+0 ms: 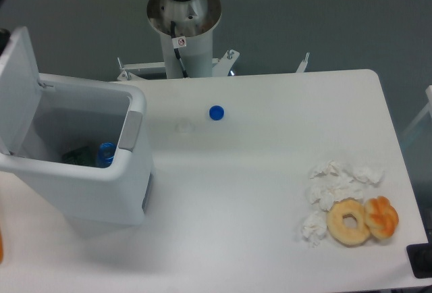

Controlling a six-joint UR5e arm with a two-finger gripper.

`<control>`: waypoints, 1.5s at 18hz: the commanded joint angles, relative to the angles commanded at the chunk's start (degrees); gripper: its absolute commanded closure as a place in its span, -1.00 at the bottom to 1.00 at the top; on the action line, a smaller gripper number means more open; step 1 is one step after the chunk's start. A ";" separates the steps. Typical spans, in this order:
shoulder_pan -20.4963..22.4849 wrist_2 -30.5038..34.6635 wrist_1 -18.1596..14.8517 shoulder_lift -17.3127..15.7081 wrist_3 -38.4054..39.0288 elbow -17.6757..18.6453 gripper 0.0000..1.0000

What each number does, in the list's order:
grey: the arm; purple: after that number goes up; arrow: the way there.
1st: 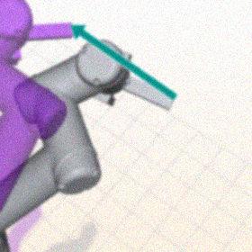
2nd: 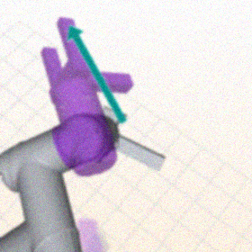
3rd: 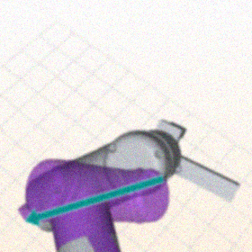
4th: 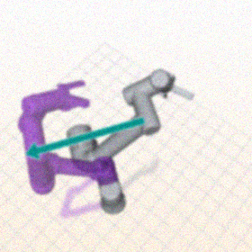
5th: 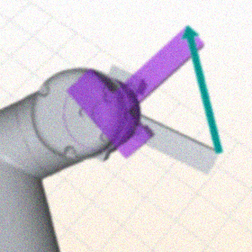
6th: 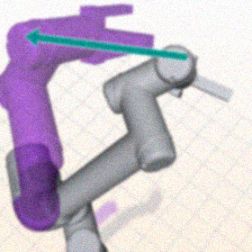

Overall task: Close the trash can
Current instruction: 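Lower the gripper onto the raised lid and push it down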

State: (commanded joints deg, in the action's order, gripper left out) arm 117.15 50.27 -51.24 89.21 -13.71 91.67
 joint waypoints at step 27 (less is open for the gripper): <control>9.76 4.40 -0.35 3.08 -15.20 3.25 -1.00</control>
State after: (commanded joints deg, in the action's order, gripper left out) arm 126.91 54.67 -51.59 92.28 -28.91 94.92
